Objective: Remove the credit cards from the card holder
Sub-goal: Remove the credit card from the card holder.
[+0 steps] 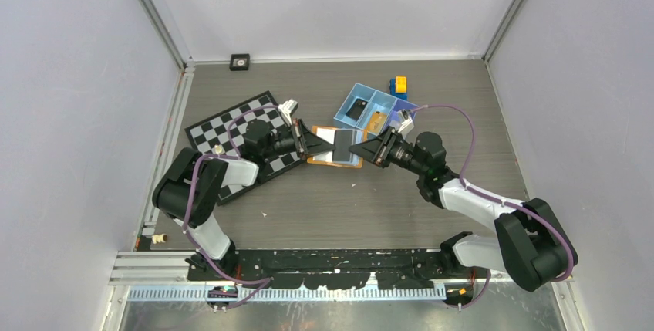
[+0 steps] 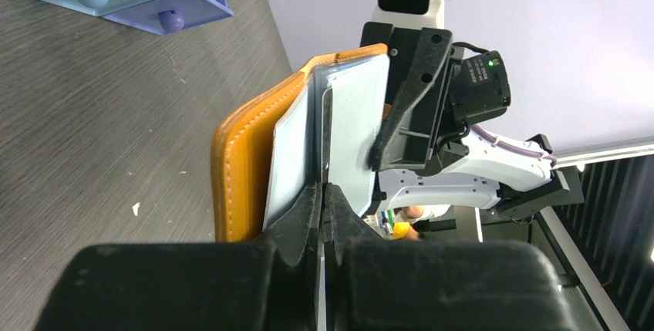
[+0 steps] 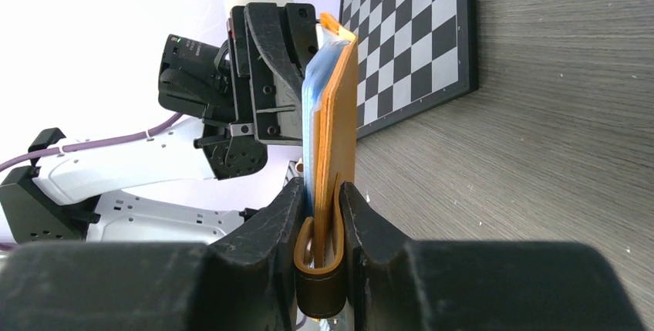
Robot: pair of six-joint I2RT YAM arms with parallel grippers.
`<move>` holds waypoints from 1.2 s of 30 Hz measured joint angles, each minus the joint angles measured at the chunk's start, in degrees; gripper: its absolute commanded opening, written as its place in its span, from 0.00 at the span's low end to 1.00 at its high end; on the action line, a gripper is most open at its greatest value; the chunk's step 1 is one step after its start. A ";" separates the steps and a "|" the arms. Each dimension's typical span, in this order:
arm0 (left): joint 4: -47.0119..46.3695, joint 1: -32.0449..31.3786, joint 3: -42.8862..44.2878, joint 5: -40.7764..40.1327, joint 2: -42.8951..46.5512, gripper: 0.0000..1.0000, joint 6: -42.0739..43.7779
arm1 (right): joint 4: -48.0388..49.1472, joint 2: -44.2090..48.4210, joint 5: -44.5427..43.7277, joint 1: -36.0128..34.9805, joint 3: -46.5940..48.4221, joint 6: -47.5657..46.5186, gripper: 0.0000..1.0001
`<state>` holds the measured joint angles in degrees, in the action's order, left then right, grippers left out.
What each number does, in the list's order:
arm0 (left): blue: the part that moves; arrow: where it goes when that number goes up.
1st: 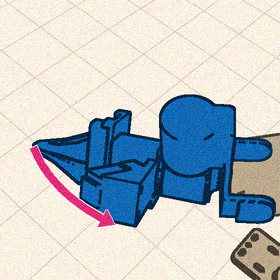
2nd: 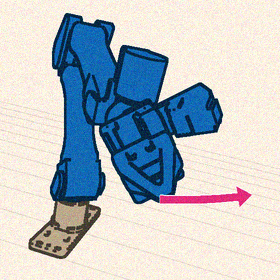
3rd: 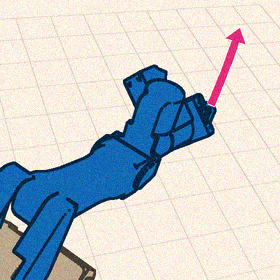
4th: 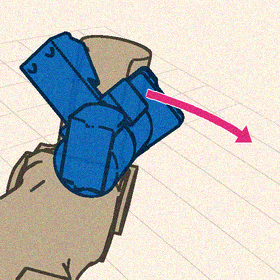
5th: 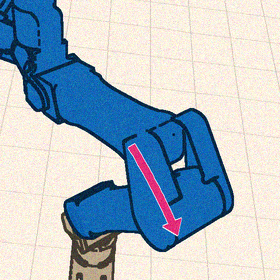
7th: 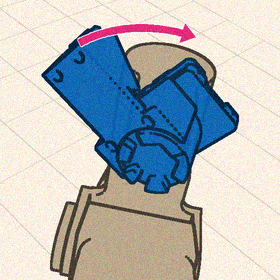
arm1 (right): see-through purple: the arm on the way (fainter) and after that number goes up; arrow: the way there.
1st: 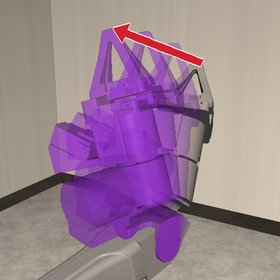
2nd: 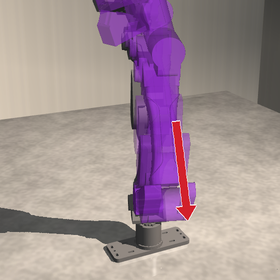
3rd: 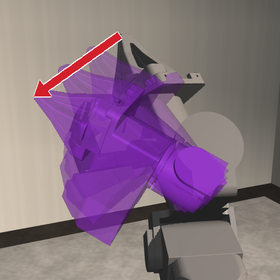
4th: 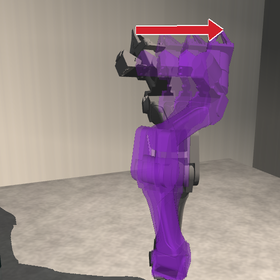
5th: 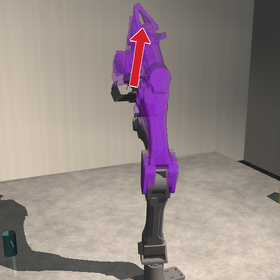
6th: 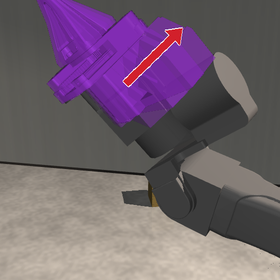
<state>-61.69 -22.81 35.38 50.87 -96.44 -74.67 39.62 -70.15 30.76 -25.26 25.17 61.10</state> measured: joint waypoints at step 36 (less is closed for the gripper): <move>1.97 4.59 -2.01 -1.55 1.05 0.00 0.90 | -8.28 3.26 -4.15 4.90 -1.62 -0.07 0.01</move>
<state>-59.72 -18.22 33.36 49.32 -95.39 -73.78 31.33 -66.89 26.61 -20.36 23.55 61.04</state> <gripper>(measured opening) 0.007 0.182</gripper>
